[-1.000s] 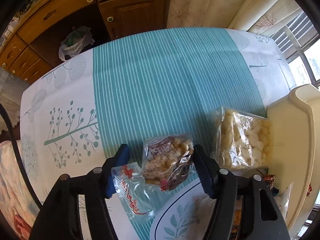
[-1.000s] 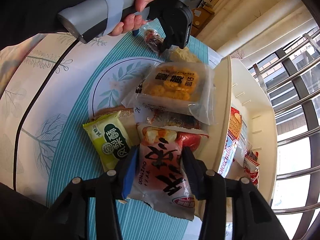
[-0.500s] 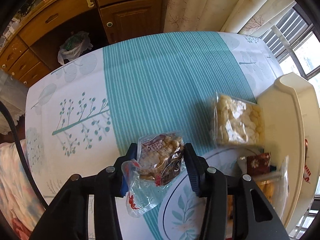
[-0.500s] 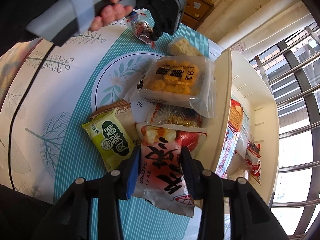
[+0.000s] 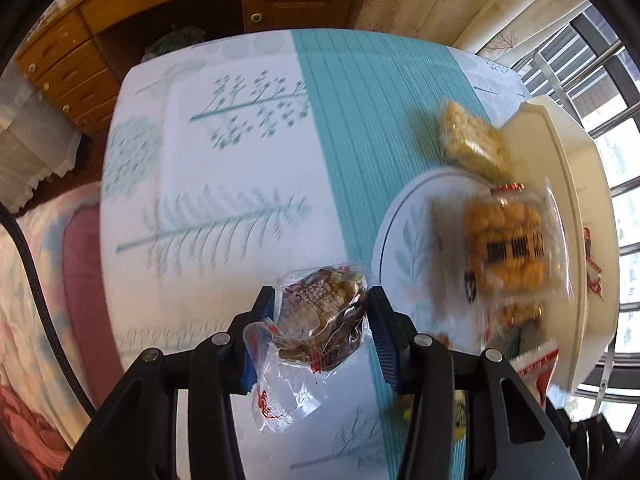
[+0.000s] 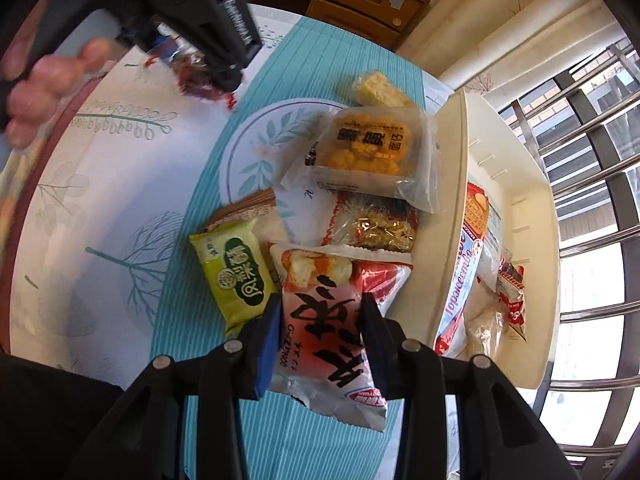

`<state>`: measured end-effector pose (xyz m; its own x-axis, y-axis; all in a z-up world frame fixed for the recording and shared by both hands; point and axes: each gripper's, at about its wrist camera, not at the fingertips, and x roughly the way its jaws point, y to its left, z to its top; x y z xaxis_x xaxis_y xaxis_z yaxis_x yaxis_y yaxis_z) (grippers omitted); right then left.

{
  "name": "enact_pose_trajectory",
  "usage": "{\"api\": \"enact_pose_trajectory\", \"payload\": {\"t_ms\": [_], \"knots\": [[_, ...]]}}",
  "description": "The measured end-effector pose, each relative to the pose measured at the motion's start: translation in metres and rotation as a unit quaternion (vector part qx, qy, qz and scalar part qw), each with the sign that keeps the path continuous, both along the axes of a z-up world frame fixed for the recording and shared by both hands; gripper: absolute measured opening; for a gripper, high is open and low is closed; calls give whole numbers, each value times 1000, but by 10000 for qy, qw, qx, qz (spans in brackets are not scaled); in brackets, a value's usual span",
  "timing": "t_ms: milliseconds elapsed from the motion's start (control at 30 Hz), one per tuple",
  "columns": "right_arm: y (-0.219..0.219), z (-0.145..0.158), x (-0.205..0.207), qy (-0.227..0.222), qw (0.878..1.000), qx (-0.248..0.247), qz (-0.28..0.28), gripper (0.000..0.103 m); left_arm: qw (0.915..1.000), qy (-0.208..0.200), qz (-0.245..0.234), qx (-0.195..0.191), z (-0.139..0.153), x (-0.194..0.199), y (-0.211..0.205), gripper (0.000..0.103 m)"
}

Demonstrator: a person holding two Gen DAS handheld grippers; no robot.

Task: Organize snacks
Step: 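Carry the brown-snack bag and red-and-white packet with both tools over the white tray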

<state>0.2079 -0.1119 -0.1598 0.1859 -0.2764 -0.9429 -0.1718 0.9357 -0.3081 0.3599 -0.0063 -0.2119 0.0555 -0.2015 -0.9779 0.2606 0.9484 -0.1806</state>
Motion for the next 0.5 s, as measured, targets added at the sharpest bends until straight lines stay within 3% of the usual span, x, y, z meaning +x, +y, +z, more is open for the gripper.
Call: {"api": "enact_pose_trajectory", "payload": {"t_ms": [267,500], "knots": [[27,26,-11,-144,9996,112,227,38,9990,-111,206,-371,32,-53,55,45],[31,49,-19,-170,9987,281,396,38,9930,-407,541,-968,62,-95,85,45]]}}
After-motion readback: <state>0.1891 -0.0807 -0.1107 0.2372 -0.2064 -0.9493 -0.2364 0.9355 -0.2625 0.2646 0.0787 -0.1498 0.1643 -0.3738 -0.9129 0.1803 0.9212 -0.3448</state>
